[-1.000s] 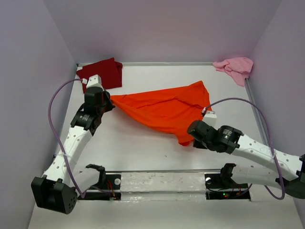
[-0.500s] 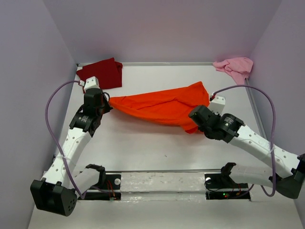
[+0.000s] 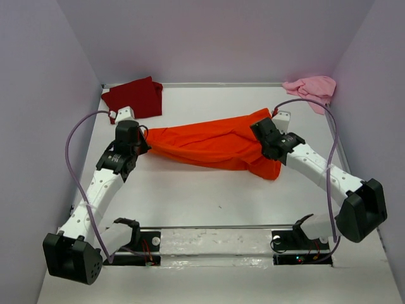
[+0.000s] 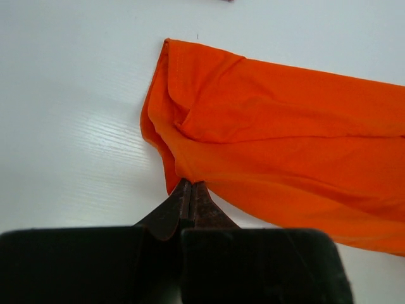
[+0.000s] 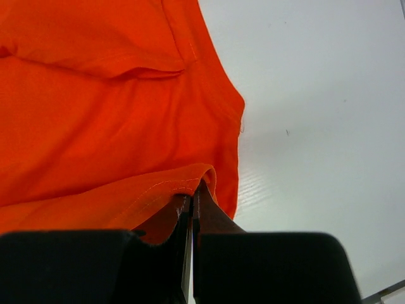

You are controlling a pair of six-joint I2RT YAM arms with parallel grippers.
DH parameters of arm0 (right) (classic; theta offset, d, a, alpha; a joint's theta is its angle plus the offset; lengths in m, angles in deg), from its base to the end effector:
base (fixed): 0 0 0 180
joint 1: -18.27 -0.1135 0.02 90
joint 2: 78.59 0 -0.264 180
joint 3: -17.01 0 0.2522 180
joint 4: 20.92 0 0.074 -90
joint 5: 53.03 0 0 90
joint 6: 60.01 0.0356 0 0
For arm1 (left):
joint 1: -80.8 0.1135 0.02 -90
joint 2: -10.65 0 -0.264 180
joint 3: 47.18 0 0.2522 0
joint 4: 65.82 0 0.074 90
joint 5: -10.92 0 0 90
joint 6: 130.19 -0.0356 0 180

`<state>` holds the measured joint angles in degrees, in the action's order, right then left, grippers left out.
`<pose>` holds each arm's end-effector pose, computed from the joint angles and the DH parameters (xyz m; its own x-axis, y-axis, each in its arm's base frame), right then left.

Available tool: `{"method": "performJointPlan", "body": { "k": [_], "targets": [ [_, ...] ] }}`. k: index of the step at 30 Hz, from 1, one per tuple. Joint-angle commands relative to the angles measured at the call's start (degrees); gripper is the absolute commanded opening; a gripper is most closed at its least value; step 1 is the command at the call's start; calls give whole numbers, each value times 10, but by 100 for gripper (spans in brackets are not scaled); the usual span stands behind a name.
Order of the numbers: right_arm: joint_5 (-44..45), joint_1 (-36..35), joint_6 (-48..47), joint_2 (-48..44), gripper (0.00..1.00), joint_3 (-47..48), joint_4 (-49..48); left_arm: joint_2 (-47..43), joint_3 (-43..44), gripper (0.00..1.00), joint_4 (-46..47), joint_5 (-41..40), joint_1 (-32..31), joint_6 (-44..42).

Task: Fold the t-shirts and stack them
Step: Fold the tshirt

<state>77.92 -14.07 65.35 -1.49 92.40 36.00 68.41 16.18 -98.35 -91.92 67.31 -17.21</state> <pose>0.2369 0.1224 0.2772 -0.6553 0.1024 -0.7484 0.3231 0.9336 -0.1551 0.2227 -0.0453 0.3122 -0.4190 -0.2909 -0.8601 -0.1399 0.9567 -0.2554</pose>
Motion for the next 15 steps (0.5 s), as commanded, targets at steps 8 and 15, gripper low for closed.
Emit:
{"method": "performJointPlan", "body": {
  "k": [8,15],
  "targets": [
    [11,23,-76,21,0,45,-97,-38,-59,0,0,70,0,49],
    [24,34,-96,25,0,48,-111,-27,-74,0,-4,48,0,58]
  ]
}}
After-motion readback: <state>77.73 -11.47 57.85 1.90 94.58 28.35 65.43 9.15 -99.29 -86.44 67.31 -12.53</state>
